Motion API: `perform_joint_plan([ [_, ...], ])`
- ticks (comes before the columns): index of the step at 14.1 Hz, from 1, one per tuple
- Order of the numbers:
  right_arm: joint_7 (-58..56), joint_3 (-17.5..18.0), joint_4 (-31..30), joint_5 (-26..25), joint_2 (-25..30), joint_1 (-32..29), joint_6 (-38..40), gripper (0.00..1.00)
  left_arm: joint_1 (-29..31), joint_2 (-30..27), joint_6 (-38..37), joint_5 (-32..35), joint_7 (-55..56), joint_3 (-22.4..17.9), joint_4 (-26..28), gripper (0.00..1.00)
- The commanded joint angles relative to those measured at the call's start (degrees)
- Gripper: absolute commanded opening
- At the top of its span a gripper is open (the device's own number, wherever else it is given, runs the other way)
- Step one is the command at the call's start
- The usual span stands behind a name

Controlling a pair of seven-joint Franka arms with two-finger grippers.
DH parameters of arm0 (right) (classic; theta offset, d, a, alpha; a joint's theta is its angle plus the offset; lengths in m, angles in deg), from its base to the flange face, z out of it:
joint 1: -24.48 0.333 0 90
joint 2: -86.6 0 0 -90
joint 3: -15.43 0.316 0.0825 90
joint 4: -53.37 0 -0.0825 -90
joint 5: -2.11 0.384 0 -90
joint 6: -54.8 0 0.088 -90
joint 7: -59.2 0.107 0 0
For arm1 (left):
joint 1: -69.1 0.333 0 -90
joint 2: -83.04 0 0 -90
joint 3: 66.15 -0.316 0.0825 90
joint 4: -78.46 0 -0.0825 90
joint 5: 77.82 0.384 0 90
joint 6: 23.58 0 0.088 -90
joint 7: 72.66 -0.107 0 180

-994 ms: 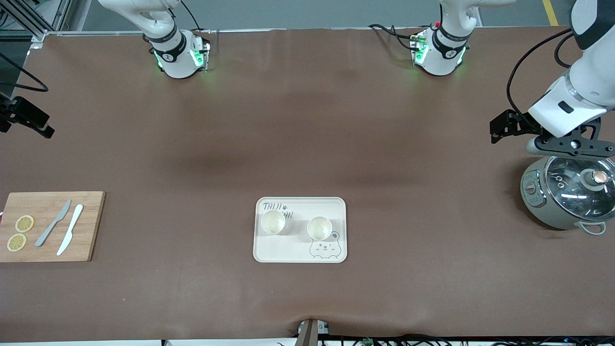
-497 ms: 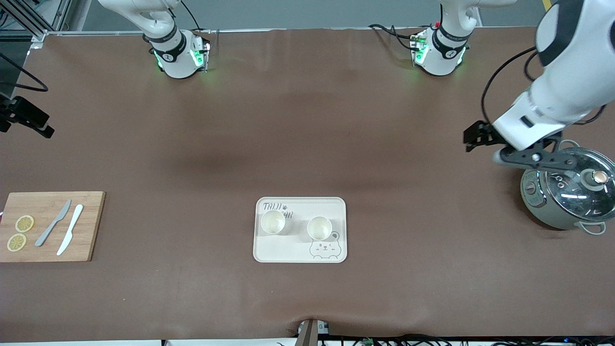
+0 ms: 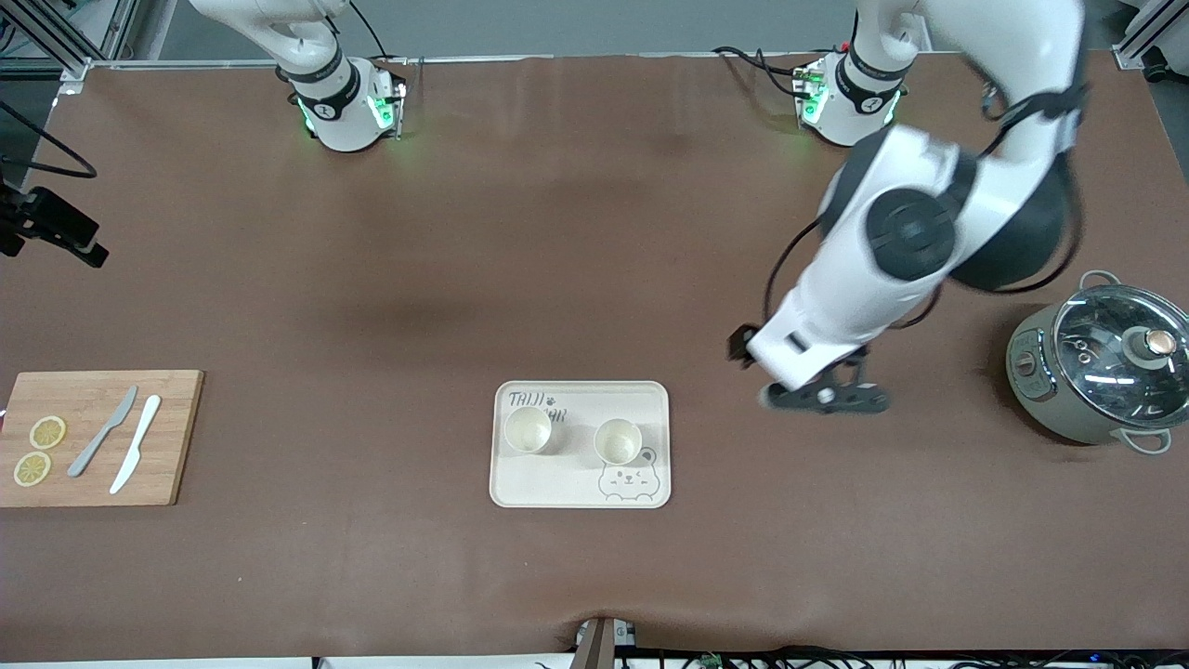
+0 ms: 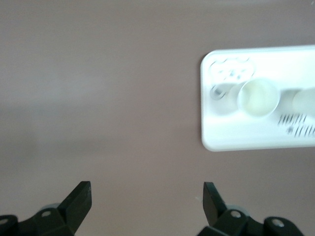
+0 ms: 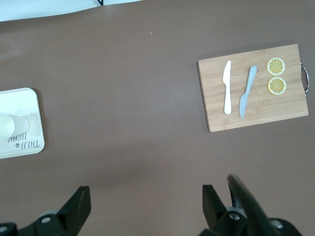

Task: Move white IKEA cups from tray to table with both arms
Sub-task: 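Lower the open left gripper around a white paper cup on the tray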

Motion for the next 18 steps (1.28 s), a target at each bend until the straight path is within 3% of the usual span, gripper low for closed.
perform_joint_plan([
  [1, 0.27, 0.67, 0.20, 0.49, -1.93, 0.71, 0.08, 1.00, -4.67, 7.24, 5.79, 1.04, 3.58, -3.07, -4.75, 1.00],
  [6, 0.27, 0.50, -0.06, 0.58, -3.78, 3.09, 0.70, 1.00, -9.43, 15.24, 16.35, 0.95, 8.51, -5.80, -8.17, 1.00],
  [10, 0.36, 0.67, -0.06, 1.19, -5.53, 3.18, 0.26, 1.00, -11.45, 18.58, 23.47, 0.95, 8.69, -7.73, -8.35, 1.00],
  [14, 0.27, 0.58, -0.06, 5.06, -8.35, 3.35, -0.18, 1.00, -14.70, 21.84, 29.44, 0.95, 10.09, -10.98, -8.35, 1.00],
  [18, 0.62, 0.58, -0.06, 5.42, -11.86, 7.21, -2.10, 1.00, -15.85, 23.78, 34.81, 0.95, 10.62, -11.86, -8.18, 1.00],
])
